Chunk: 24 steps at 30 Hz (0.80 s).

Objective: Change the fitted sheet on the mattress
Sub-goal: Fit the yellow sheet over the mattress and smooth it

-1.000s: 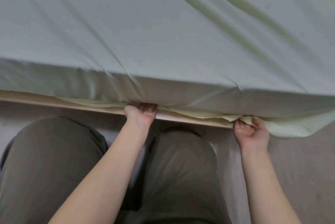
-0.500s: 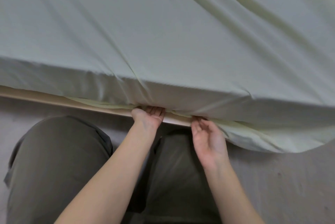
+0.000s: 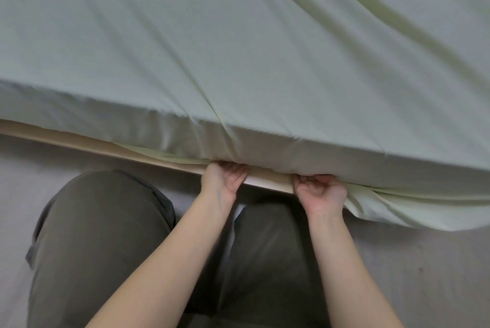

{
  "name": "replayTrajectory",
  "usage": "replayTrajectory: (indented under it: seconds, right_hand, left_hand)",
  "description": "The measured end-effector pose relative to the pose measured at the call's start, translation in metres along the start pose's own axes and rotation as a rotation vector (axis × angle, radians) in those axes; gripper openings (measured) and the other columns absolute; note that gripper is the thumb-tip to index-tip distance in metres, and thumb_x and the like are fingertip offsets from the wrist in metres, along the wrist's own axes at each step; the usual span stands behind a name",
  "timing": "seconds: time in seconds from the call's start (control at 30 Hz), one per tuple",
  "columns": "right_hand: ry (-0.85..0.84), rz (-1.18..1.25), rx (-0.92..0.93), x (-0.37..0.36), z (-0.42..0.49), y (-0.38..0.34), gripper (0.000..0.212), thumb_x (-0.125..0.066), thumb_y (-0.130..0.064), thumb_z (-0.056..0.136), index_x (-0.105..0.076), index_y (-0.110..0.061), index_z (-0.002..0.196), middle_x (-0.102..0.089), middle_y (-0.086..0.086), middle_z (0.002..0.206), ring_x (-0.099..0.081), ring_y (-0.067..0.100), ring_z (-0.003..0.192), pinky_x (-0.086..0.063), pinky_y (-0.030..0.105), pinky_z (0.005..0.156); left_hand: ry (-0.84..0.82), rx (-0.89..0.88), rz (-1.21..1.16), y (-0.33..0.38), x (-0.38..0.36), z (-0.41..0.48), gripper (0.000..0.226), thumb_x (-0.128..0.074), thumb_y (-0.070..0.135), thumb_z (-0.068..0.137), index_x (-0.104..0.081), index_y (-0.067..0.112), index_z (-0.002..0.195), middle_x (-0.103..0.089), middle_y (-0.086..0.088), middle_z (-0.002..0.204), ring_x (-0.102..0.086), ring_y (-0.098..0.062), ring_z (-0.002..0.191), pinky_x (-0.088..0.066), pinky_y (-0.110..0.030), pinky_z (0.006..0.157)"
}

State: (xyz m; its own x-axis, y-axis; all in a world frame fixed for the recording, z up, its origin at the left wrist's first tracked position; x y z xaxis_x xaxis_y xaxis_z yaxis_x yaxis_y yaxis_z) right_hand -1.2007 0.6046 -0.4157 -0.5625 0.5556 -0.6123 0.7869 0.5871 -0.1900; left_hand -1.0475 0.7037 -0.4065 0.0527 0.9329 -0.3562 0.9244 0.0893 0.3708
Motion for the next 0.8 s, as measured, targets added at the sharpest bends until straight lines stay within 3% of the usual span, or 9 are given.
replayTrajectory:
  seconds: [0.1,0.17,0.23,0.37,0.47,0.57,0.67,0.73,0.8]
  right_hand:
    - [-0.021,-0.03,0.01,0.004,0.003,0.001,0.044,-0.036,0.004,0.06,-0.061,-0.011,0.093,-0.065,0.012,0.097,-0.059,0.032,0.107,-0.036,0.047,0.11]
    - [-0.042,-0.043,0.031,0.006,0.004,0.003,0.042,-0.037,0.002,0.061,-0.062,-0.011,0.092,-0.066,0.012,0.096,-0.061,0.03,0.102,-0.037,0.046,0.11]
    - [-0.063,-0.049,0.056,0.007,0.004,0.005,0.041,-0.036,0.001,0.062,-0.063,-0.01,0.091,-0.068,0.012,0.096,-0.062,0.03,0.102,-0.039,0.046,0.108]
    - [-0.101,-0.063,0.09,0.009,0.002,0.006,0.039,-0.036,0.0,0.062,-0.064,-0.009,0.088,-0.069,0.012,0.096,-0.062,0.031,0.106,-0.039,0.049,0.108]
    - [-0.133,-0.073,0.117,0.011,-0.002,0.008,0.035,-0.037,0.001,0.061,-0.067,-0.007,0.076,-0.07,0.013,0.091,-0.063,0.031,0.1,-0.038,0.049,0.109]
    - [-0.149,-0.087,0.122,0.012,-0.002,0.008,0.033,-0.037,0.001,0.062,-0.065,-0.007,0.078,-0.07,0.013,0.092,-0.063,0.031,0.101,-0.038,0.049,0.109]
    - [-0.153,-0.096,0.116,0.013,-0.001,0.006,0.034,-0.037,0.0,0.062,-0.064,-0.009,0.081,-0.07,0.012,0.095,-0.061,0.031,0.108,-0.038,0.049,0.109]
    - [-0.156,-0.105,0.12,0.014,0.0,0.007,0.037,-0.038,0.0,0.061,-0.063,-0.01,0.085,-0.07,0.011,0.097,-0.061,0.03,0.109,-0.039,0.048,0.109]
    - [-0.158,-0.119,0.128,0.015,0.002,0.007,0.039,-0.038,-0.001,0.062,-0.063,-0.011,0.09,-0.07,0.01,0.097,-0.062,0.029,0.108,-0.04,0.048,0.108]
  left_hand:
    - [0.124,-0.209,0.05,0.025,0.038,-0.001,0.042,-0.03,0.022,0.104,-0.046,-0.003,0.133,-0.054,-0.023,0.135,-0.057,-0.032,0.119,-0.049,-0.032,0.094]
    - [0.147,-0.277,-0.022,0.049,0.053,0.003,0.039,-0.03,0.021,0.104,-0.045,-0.001,0.133,-0.051,-0.021,0.139,-0.053,-0.028,0.126,-0.043,-0.031,0.103]
    - [0.107,-0.246,-0.133,0.071,0.056,0.008,0.045,-0.029,0.027,0.105,-0.039,-0.003,0.139,-0.046,-0.019,0.143,-0.046,-0.029,0.132,-0.036,-0.036,0.111]
    - [0.05,-0.144,-0.314,0.094,0.046,0.013,0.063,-0.031,0.044,0.103,-0.034,-0.004,0.142,-0.045,-0.021,0.141,-0.044,-0.034,0.133,-0.033,-0.046,0.112]
    - [0.027,-0.14,-0.389,0.1,0.039,0.018,0.052,-0.03,0.037,0.102,-0.042,0.004,0.14,-0.048,-0.018,0.141,-0.046,-0.035,0.13,-0.034,-0.052,0.11]
    - [-0.02,-0.129,-0.36,0.107,0.034,0.022,0.046,-0.029,0.032,0.1,-0.052,0.014,0.136,-0.055,-0.015,0.135,-0.05,-0.035,0.126,-0.035,-0.056,0.108]
    - [-0.052,-0.121,-0.221,0.11,0.043,0.024,0.045,-0.028,0.033,0.103,-0.049,0.013,0.138,-0.055,-0.013,0.136,-0.051,-0.034,0.126,-0.036,-0.054,0.108]
    - [0.032,-0.184,-0.041,0.11,0.055,0.023,0.04,-0.032,0.025,0.104,-0.048,0.009,0.137,-0.058,-0.015,0.128,-0.057,-0.036,0.117,-0.044,-0.053,0.101]
    - [0.237,-0.369,0.032,0.118,0.072,0.024,0.033,-0.042,0.015,0.101,-0.052,0.0,0.129,-0.063,-0.019,0.11,-0.067,-0.034,0.09,-0.053,-0.051,0.089]
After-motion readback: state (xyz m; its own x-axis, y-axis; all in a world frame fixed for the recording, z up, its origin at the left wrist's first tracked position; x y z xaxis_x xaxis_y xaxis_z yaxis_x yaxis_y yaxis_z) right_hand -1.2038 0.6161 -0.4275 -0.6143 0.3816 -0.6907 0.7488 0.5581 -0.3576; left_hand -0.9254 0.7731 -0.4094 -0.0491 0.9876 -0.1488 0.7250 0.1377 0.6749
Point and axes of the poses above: each hand's wrist, its own z-axis towards the middle knuckle, its own x-axis out of the back of the hand, y = z × x, the point moved 1 cm from there along z, towards the middle knuckle
